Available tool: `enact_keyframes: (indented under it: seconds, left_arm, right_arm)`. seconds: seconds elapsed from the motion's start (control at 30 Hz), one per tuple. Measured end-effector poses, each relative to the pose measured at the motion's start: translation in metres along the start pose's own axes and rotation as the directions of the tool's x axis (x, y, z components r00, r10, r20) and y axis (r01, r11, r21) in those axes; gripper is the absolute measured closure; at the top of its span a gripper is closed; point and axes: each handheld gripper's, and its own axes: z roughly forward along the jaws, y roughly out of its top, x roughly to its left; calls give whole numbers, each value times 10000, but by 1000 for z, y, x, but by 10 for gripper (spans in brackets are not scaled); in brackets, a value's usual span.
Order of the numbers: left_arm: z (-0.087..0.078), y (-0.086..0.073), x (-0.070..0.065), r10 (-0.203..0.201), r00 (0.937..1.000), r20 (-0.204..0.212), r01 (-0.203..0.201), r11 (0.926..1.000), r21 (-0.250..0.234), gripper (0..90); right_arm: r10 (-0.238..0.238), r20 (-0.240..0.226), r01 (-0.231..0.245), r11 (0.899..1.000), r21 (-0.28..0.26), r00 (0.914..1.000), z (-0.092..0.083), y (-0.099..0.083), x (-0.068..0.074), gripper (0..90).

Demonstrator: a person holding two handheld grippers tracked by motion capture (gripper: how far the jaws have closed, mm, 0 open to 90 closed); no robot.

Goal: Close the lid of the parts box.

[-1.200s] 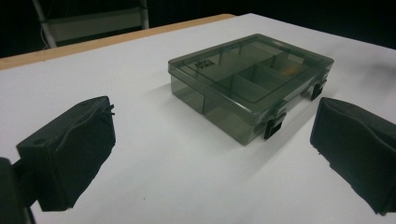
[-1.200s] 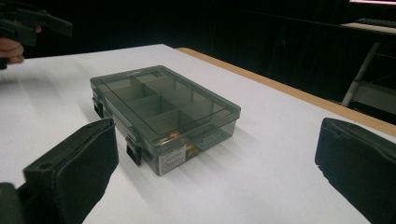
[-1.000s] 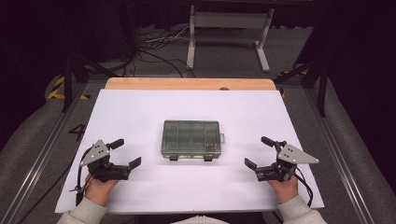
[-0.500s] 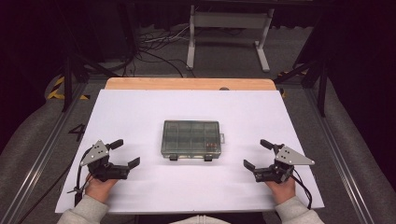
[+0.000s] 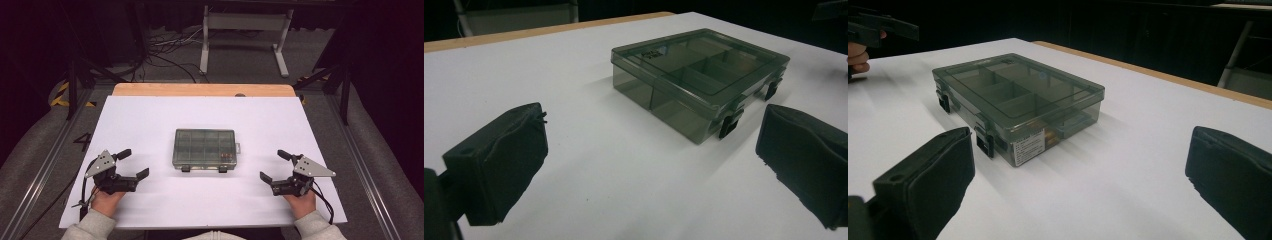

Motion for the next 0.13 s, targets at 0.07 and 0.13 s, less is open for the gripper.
enact_keyframes:
  seconds: [0.07, 0.13]
  left_arm:
    - [0, 0, -1, 2, 10000, -44, -3, 10000, -38, 8]
    - [0, 0, -1, 18, 10000, -21, -18, 10000, -57, 8]
  right_arm:
    - [-22, 5, 22, 10000, 14, 10000, 0, 0, 0, 1]
    - [3, -18, -3, 10000, -30, 10000, 0, 0, 0, 1]
